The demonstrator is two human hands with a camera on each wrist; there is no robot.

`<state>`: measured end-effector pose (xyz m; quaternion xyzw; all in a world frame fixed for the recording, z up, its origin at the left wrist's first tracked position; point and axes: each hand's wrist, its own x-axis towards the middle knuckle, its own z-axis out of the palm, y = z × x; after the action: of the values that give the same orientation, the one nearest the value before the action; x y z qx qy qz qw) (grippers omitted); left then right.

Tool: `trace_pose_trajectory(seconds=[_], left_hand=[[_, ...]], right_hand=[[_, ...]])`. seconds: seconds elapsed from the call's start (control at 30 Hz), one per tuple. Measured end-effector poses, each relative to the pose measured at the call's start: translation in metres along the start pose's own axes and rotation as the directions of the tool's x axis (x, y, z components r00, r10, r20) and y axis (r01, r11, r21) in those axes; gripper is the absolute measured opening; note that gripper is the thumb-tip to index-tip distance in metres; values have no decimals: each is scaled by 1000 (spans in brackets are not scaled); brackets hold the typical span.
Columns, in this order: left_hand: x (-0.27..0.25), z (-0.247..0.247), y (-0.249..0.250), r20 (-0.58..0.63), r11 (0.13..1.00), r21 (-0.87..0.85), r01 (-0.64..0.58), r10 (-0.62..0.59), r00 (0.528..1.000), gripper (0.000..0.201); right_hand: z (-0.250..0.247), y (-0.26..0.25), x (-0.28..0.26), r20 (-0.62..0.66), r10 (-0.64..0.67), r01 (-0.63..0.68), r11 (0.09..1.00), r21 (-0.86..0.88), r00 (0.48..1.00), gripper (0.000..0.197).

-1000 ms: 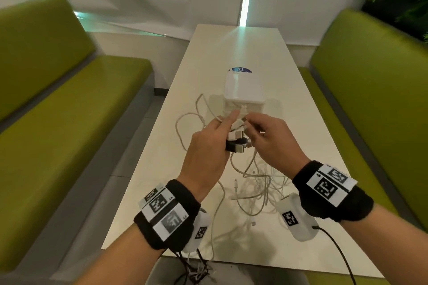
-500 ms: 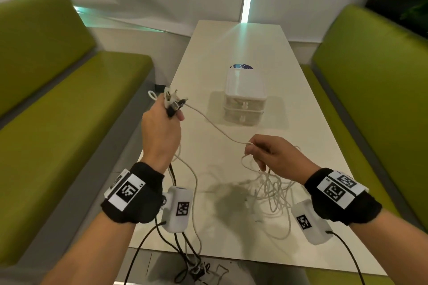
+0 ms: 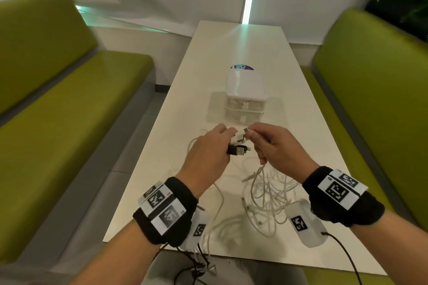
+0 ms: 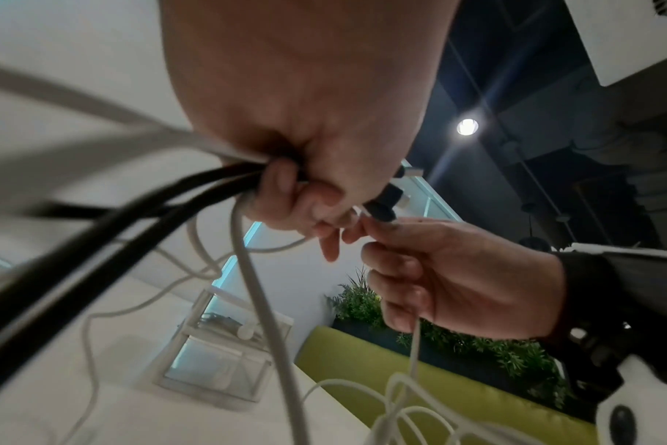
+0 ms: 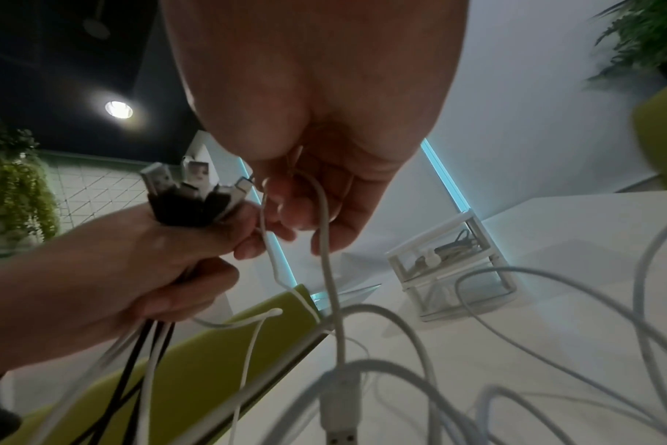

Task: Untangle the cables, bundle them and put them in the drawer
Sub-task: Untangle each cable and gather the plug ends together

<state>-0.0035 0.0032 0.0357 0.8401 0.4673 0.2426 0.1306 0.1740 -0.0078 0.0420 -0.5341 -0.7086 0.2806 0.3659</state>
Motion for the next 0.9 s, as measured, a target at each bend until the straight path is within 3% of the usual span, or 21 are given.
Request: trace_pose_trajectory(seconds=[0.1,0.3,0.47,0.6,0.67,0.8,0.9], left_hand=[[1,-7,-3,-45,998,58,22,-19,999,36],[0,-24,-18,-195,992,-18,128,-129,972,35],[-8,-31,-16,-223,994,-82,68,-85,971,36],[-10,-34,-14,-294,990,-140,29,-69,953,36],[-11,-34,-14,-311,981,-196,-4,-59,949,29],[-14,-34,-20,-313,925,-379,-14,-114,943,28],[-16,-37,-21,-320,909,-417,9,-156,934,31]], right_hand=[[-3,-4,-5,30,-9,10,998,-56,1000,19],[-12,-14,-7,79,46,-47,999,4,996,19],[-17,-28,-11,79,36,-43,995,93,996,19],[-15,-37,-14,-44,-91,96,987,126,995,19],[-15,-41,-15,-52,-73,82,980,183,996,19],[-22,-47,-22,135,55,-94,949,302,989,21],[-20,-47,-34,363,140,-245,934,261,921,21]])
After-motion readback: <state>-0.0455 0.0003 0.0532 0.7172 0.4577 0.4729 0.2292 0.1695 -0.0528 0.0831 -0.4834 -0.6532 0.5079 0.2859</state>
